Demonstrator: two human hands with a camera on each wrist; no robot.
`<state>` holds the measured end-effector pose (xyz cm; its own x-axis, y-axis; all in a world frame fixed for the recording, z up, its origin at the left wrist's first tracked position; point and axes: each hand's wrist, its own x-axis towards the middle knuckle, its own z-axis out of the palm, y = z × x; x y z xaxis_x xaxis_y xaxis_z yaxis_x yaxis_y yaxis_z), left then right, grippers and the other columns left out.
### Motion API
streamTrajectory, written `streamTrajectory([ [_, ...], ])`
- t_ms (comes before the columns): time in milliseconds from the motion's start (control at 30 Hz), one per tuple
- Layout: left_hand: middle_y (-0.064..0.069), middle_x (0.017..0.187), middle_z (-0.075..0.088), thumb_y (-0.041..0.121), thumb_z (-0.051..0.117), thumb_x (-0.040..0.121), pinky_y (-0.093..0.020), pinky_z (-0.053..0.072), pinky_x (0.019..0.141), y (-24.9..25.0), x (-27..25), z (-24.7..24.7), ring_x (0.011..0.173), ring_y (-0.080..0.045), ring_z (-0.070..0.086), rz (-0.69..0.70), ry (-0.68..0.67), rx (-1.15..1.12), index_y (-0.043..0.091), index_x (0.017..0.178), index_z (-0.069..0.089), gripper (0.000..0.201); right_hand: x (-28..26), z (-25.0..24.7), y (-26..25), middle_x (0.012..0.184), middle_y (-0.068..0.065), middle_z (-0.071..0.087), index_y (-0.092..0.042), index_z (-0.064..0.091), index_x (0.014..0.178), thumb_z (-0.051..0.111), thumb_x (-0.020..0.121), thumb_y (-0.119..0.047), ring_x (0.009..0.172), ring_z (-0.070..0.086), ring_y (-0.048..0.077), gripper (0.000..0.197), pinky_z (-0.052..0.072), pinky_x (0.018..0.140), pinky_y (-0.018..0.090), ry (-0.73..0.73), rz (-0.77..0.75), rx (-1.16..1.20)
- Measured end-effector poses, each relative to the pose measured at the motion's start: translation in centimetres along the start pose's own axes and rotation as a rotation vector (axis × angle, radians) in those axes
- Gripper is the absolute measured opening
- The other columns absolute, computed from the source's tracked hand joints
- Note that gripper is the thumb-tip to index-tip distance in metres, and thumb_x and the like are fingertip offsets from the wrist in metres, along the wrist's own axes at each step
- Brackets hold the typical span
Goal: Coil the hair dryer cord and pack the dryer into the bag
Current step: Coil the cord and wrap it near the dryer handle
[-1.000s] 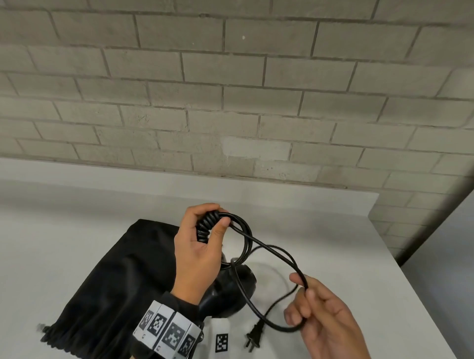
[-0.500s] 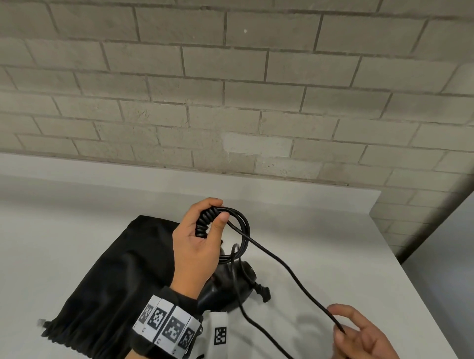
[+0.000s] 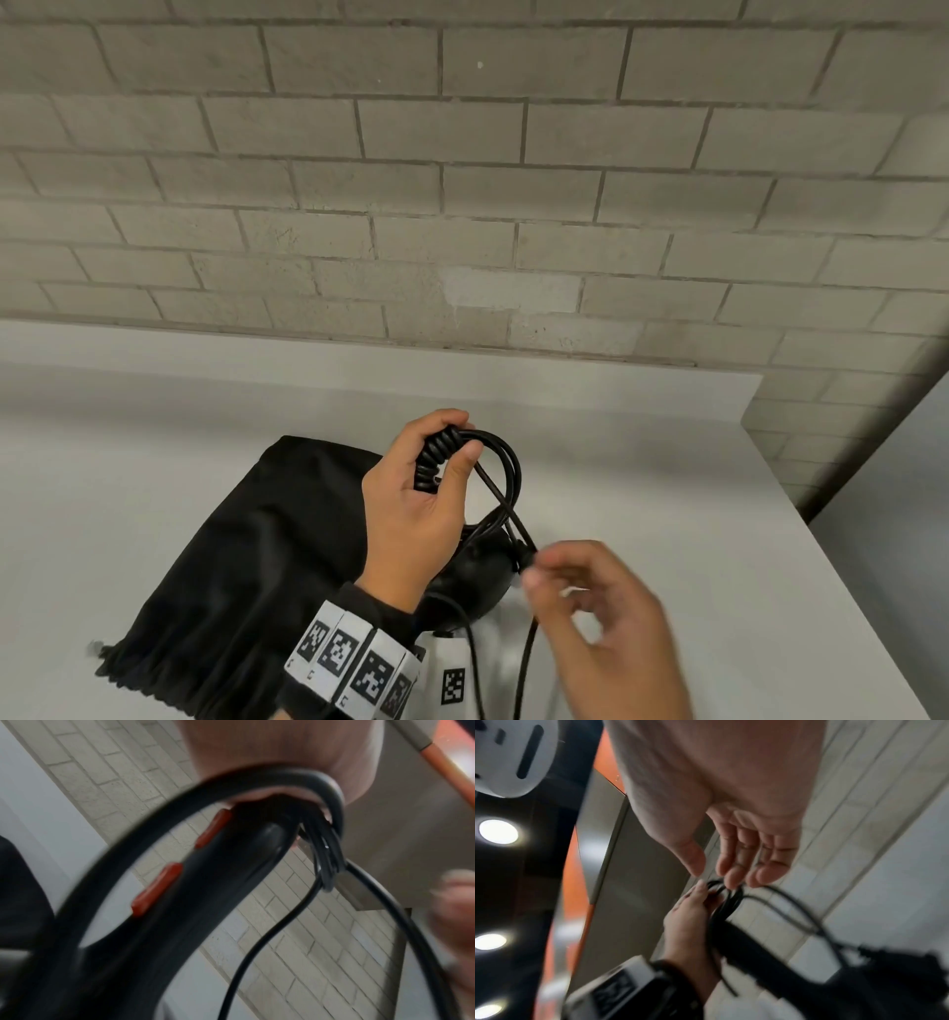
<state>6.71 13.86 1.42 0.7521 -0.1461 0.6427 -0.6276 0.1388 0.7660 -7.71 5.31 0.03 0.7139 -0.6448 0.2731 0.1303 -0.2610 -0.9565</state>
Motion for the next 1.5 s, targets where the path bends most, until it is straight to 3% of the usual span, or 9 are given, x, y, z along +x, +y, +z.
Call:
streamTrajectory([
  [200, 0.01, 0.1, 0.073, 0.029, 0.067, 0.086, -0.016, 0.052, 0.081, 0.3, -0.2, 0.0, 0.092, -0.008, 0.071, 0.068, 0.035, 0.047, 0.023, 0.111, 0.067, 0.025, 0.2, 4.1, -1.0, 0.088, -0.015, 0.072, -0.028, 0.067, 0.097, 0.065, 0.086, -0.042, 0.087, 0.062, -0.011, 0.017, 0.049, 0.076, 0.01, -0.275, 0.244, -0.1],
  [400, 0.004, 0.097, 0.074, 0.026, 0.067, 0.087, -0.015, 0.052, 0.081, 0.0, -0.4, 0.1, 0.09, -0.008, 0.071, 0.113, 0.049, 0.044, 0.015, 0.112, 0.067, 0.027, 0.1, 4.1, -1.1, 0.076, 0.0, 0.075, -0.014, 0.066, 0.094, 0.063, 0.092, -0.026, 0.072, 0.067, 0.011, 0.012, 0.054, 0.077, 0.026, -0.363, 0.328, 0.15],
  [633, 0.002, 0.097, 0.072, 0.028, 0.064, 0.09, -0.018, 0.052, 0.079, -0.4, -0.2, -0.3, 0.085, -0.007, 0.068, 0.123, 0.049, 0.082, 0.019, 0.121, 0.064, 0.032, -1.2, 0.0, 0.3, 0.05, -0.005, 0.05, -0.04, 0.067, 0.101, 0.049, 0.088, -0.045, 0.053, 0.048, 0.008, 0.022, 0.043, 0.064, 0.019, -0.411, 0.111, 0.141],
  [800, 0.015, 0.103, 0.07, 0.031, 0.063, 0.091, -0.026, 0.054, 0.083, -0.7, -0.1, -0.6, 0.089, -0.015, 0.068, 0.102, 0.056, 0.061, 0.028, 0.125, 0.064, 0.033, -1.3, -5.1, 2.4, 0.082, -0.015, 0.069, -0.046, 0.065, 0.096, 0.045, 0.075, -0.08, 0.077, 0.063, 0.005, 0.044, 0.045, 0.079, 0.01, -0.556, 0.0, -0.201],
  [1000, 0.003, 0.099, 0.072, 0.03, 0.065, 0.09, -0.029, 0.056, 0.081, -1.0, 0.3, -0.7, 0.089, -0.017, 0.07, 0.054, 0.041, 0.022, 0.026, 0.117, 0.066, 0.027, -1.8, -10.7, 5.8, 0.094, -0.017, 0.071, -0.042, 0.07, 0.1, 0.067, 0.09, -0.019, 0.073, 0.061, -0.002, 0.026, 0.042, 0.07, 0.007, -0.557, 0.041, -0.389],
  [1067, 0.0, 0.1, 0.073, 0.028, 0.066, 0.09, -0.029, 0.055, 0.082, -1.0, 0.1, -0.4, 0.091, -0.02, 0.071, 0.059, 0.017, 0.014, 0.024, 0.116, 0.067, 0.027, -1.9, -11.1, 6.1, 0.091, -0.017, 0.073, -0.04, 0.073, 0.096, 0.07, 0.086, -0.036, 0.073, 0.062, -0.002, 0.012, 0.044, 0.07, 0.007, -0.493, 0.054, -0.403],
  [1233, -0.002, 0.096, 0.072, 0.025, 0.067, 0.089, -0.034, 0.057, 0.076, -0.7, -0.4, 0.3, 0.082, -0.02, 0.071, 0.077, -0.01, 0.005, 0.019, 0.114, 0.068, 0.026, -1.2, -8.5, 4.5, 0.095, -0.021, 0.071, -0.049, 0.068, 0.097, 0.056, 0.055, -0.089, 0.095, 0.062, 0.001, 0.059, 0.042, 0.085, 0.008, -0.442, 0.11, -0.367],
  [1400, 0.007, 0.091, 0.072, 0.022, 0.067, 0.089, -0.025, 0.055, 0.074, -0.2, -0.6, 0.5, 0.076, -0.009, 0.07, 0.116, -0.008, 0.003, 0.015, 0.112, 0.068, 0.024, 0.1, -3.0, 0.6, 0.103, -0.006, 0.074, -0.036, 0.065, 0.111, 0.063, 0.071, -0.071, 0.101, 0.068, 0.011, 0.053, 0.048, 0.091, 0.018, -0.506, 0.171, -0.08],
  [1500, 0.004, 0.088, 0.072, 0.023, 0.067, 0.089, -0.023, 0.054, 0.072, 0.0, -0.6, 0.5, 0.074, -0.008, 0.07, 0.132, -0.008, 0.028, 0.014, 0.112, 0.068, 0.024, 0.5, -0.5, -1.8, 0.093, 0.001, 0.075, -0.026, 0.064, 0.109, 0.06, 0.093, -0.03, 0.073, 0.072, 0.016, 0.018, 0.053, 0.072, 0.02, -0.577, 0.258, 0.05],
])
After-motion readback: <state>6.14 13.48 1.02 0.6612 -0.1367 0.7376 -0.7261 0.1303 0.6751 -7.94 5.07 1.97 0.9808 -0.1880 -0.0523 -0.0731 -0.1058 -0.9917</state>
